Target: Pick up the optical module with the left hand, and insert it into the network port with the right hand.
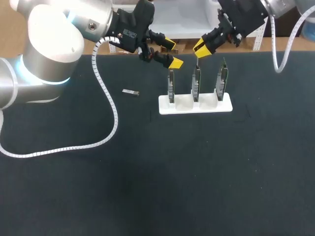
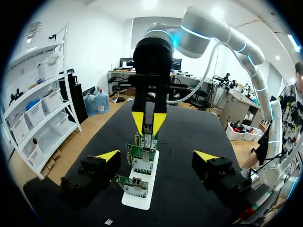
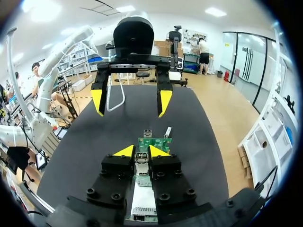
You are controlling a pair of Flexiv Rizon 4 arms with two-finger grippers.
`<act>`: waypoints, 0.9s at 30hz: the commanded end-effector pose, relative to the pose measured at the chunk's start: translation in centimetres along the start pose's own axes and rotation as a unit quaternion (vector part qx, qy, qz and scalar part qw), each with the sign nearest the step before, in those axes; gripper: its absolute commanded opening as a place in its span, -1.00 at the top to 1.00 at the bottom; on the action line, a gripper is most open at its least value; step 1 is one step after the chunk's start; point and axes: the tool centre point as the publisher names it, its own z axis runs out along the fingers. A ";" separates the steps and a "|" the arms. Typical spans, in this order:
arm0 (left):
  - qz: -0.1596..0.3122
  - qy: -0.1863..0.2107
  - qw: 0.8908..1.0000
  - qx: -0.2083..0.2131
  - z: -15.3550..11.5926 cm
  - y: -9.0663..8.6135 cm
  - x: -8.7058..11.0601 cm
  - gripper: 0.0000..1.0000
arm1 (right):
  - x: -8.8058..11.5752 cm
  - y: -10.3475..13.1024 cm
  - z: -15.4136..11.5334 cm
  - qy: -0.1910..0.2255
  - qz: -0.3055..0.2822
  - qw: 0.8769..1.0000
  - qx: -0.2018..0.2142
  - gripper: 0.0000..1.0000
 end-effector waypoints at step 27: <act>-0.002 0.003 1.000 -0.001 0.0 -0.1 -0.1 -1.00 | -0.2 -0.4 0.5 0.002 -0.001 1.000 0.006 1.00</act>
